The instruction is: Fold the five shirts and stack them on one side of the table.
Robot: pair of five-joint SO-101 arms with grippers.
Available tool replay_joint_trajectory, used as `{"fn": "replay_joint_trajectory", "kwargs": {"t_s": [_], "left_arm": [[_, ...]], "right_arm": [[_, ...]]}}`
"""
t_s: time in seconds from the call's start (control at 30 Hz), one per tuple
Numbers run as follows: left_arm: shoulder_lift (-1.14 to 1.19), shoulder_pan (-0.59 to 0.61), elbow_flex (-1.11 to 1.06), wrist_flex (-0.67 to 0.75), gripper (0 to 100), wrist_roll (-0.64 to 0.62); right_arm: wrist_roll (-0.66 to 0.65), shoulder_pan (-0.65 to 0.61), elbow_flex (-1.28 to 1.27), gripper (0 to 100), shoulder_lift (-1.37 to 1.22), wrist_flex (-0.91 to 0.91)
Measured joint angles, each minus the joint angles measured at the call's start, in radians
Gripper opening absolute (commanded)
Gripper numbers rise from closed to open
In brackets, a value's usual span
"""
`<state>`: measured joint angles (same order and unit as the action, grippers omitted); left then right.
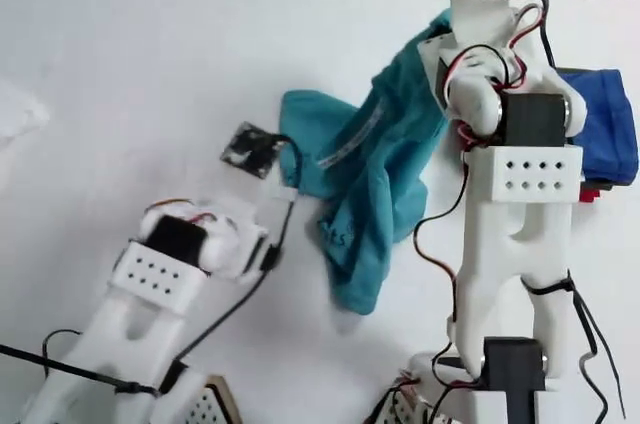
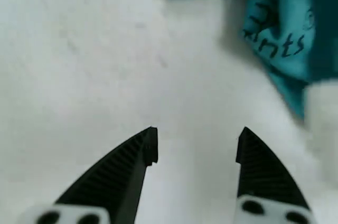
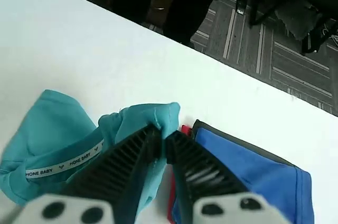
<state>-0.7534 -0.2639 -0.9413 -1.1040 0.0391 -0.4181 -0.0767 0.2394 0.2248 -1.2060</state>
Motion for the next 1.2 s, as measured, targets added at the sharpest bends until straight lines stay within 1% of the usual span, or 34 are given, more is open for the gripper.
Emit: {"fn": "replay_joint_trajectory", "kwargs": {"t_s": [0.1, 0.27, 0.47, 0.7, 0.9, 1.0, 1.2], "left_arm": [[0.006, -0.089, 0.000, 0.071, 26, -0.020], [0.137, -0.213, 0.034, 0.072, 26, -0.084], [0.359, -0.318, 0.269, 0.018, 26, -0.112], [0.641, -0.417, 0.512, -0.066, 26, -0.290], [0.784, -0.522, 0.652, -0.160, 26, -0.336], [0.836, -0.543, 0.671, -0.161, 26, -0.336], [0.968, -0.540, 0.674, -0.163, 25, -0.336]], "right_arm": [[0.000, 0.000, 0.000, 1.9, -0.002, 0.002], [0.000, 0.000, 0.000, 1.9, -0.031, 0.037], [0.000, 0.000, 0.000, 1.9, -0.048, 0.037], [0.000, 0.038, 0.000, 1.9, -0.048, 0.037], [0.000, 0.087, 0.000, 1.9, -0.051, 0.037], [0.000, 0.092, 0.000, 1.9, -0.051, 0.037], [0.000, 0.092, 0.000, 1.9, -0.051, 0.037]]}}
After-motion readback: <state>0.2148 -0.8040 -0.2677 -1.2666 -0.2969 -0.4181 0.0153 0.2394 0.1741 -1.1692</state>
